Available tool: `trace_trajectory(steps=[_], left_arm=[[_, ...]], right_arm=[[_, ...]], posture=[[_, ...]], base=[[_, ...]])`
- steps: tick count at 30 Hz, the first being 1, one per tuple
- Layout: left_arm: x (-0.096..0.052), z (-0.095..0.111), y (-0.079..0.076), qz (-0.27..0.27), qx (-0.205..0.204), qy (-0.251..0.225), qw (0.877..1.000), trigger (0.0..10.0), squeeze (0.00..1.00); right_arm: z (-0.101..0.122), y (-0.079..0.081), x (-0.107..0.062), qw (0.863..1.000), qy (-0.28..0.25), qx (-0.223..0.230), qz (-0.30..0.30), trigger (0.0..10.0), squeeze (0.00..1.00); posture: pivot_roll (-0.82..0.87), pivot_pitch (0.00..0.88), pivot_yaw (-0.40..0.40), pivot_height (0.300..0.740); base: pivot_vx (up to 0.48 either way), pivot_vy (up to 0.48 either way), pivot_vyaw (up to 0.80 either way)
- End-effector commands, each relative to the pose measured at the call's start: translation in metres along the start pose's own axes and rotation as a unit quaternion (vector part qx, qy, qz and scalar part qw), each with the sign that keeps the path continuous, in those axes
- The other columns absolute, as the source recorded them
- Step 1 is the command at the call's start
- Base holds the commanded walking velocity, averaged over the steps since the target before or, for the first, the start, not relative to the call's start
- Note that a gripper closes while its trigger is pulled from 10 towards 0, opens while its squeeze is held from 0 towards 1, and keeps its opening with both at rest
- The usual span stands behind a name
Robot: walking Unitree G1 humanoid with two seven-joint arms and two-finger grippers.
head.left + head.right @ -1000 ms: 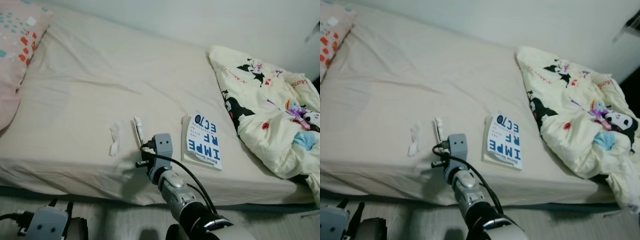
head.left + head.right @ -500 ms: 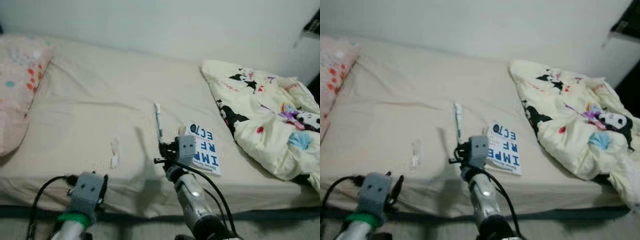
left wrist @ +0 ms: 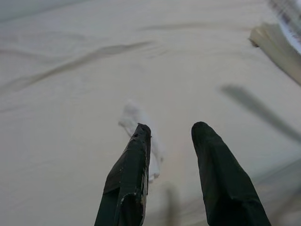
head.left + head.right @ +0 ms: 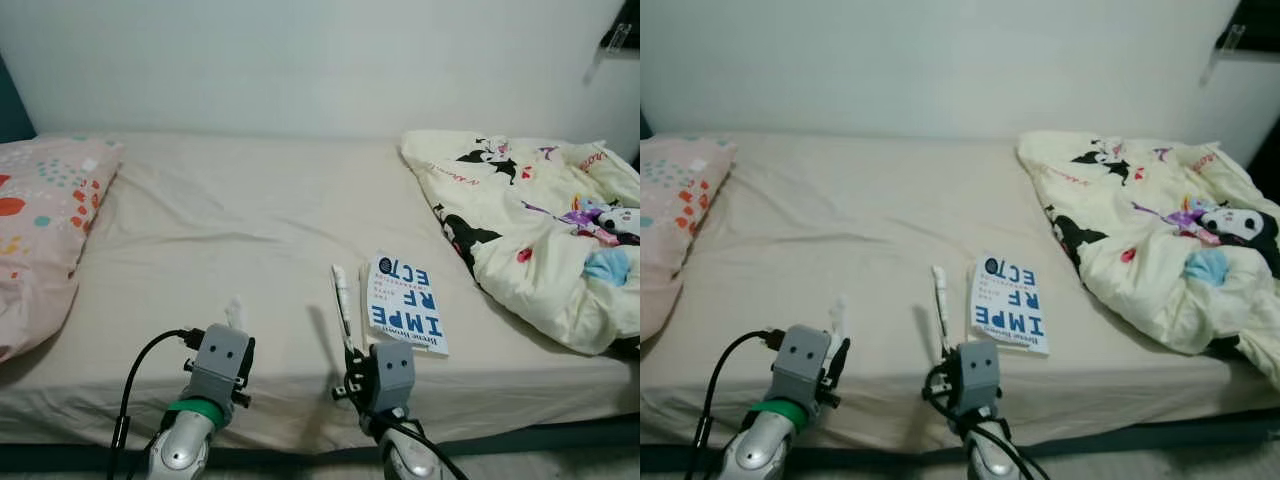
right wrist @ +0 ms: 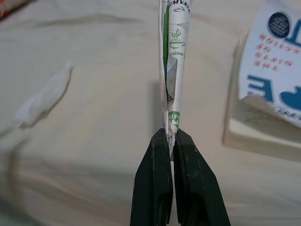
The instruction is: Clean up the room
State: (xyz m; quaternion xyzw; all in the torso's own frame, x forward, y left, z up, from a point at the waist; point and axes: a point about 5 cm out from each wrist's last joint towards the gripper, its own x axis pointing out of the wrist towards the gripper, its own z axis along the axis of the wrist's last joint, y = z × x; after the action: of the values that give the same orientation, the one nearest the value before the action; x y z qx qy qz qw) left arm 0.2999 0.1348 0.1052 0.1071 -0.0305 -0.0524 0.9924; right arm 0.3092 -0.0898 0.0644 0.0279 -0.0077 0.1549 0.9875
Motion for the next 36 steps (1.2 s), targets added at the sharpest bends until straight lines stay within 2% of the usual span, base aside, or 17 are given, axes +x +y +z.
trace_trajectory(steps=[1,13,28,36], left_arm=[[-0.0032,-0.0074,-0.0009,-0.003,0.005,0.01,1.0,10.0,0.0],[-0.0061,-0.0102,0.0016,0.025,0.0,0.0,1.0,10.0,0.0],[-0.0059,-0.0116,0.0011,0.031,-0.012,-0.003,0.999,10.0,0.0],[-0.007,-0.0118,0.0015,0.03,-0.011,-0.004,0.999,10.0,0.0]], right_arm=[[-0.0038,0.0058,-0.0029,1.0,0.013,-0.004,0.009,10.0,0.0],[-0.0058,0.0065,-0.0029,1.0,0.026,-0.008,0.006,10.0,0.0],[-0.0047,0.0091,-0.0044,1.0,0.025,-0.011,0.007,10.0,0.0],[-0.006,0.0099,-0.0066,1.0,0.021,-0.013,-0.005,10.0,0.0]], posture=[[0.02,0.02,0.012,0.55],[0.05,0.014,-0.017,0.605],[0.04,0.006,-0.014,0.665],[0.05,0.003,-0.013,0.665]], base=[[0.0,0.0,0.0],[0.0,0.0,0.0],[0.0,0.0,0.0],[0.0,0.0,0.0]])
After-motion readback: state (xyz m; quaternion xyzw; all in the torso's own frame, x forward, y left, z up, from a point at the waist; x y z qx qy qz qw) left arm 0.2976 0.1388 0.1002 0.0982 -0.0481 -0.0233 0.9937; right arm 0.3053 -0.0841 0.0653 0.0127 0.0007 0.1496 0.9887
